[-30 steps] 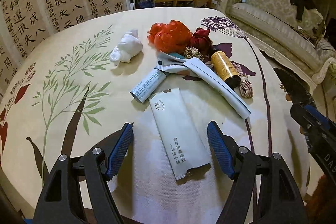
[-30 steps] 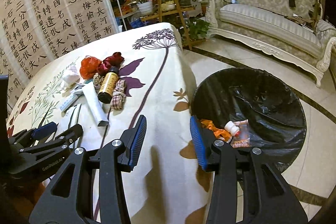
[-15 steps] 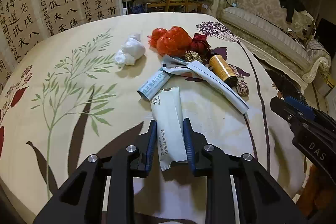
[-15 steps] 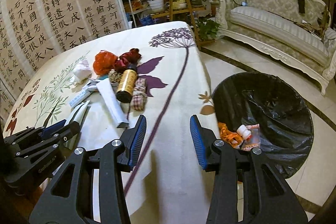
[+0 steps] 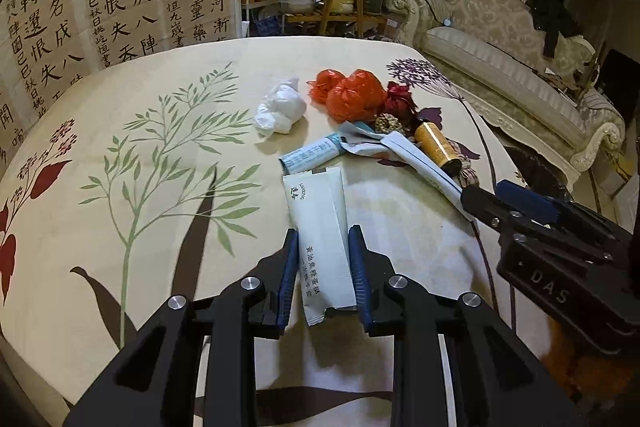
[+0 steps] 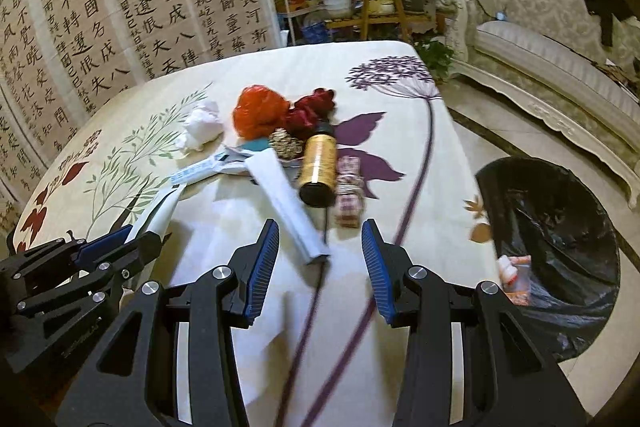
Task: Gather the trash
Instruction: 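Return to the table and grasp the white tube with the left gripper, then grasp the long white paper strip with the right gripper, then carry the white tube with the left gripper while the right gripper carries the strip into the bin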
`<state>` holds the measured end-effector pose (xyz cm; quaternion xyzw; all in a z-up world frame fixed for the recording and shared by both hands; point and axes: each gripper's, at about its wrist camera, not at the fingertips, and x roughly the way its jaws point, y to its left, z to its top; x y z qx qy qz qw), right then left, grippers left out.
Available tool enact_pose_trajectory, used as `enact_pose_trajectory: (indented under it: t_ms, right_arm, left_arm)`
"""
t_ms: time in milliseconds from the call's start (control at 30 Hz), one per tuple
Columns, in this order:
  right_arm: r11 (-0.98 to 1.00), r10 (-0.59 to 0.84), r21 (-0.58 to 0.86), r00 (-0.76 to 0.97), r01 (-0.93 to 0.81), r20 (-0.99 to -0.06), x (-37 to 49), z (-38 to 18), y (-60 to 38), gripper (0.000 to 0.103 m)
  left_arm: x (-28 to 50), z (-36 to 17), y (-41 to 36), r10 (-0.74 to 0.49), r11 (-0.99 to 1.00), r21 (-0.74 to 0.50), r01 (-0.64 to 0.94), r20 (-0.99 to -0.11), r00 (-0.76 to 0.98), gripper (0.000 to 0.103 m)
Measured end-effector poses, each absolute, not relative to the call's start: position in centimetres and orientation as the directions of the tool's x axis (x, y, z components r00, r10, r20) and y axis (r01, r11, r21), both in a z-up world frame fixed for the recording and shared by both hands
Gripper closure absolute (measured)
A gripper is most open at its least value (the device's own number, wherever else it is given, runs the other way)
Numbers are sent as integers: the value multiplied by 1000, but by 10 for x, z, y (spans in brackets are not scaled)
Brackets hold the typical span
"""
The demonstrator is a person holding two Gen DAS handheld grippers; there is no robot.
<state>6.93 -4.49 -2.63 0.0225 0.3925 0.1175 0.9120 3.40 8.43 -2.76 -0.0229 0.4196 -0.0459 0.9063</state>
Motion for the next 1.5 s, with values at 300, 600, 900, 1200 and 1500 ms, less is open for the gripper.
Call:
enact_pose_trajectory:
  t_ms: [300,600,900,1200,1500]
  right_arm:
    - [965,238,109,631,-237,-739,80,-34,-23,71]
    - [964,231,91,613,-250,-756,83,-39,-17,91]
    - [962,252,117,642,-246,-724,70,-26,-24,92]
    - [982,190,125,706,-143,-682,56,-8,-71,92]
    - [993,56,116,738,30,-672,44,-8,-140,92]
  left_arm:
    - [39,-31,103,-54,998,-58,15,-756,652,77]
    - [45,-32,119,-46,998,-69,-9,-755,654,77]
    - [42,-23,109,-69,996,-84,11,-733,676,77]
    - [41,-9,70,-130,991,-95,89,-698,704,77]
    - [45,0,8,-222,972,-96,212,-661,717,77]
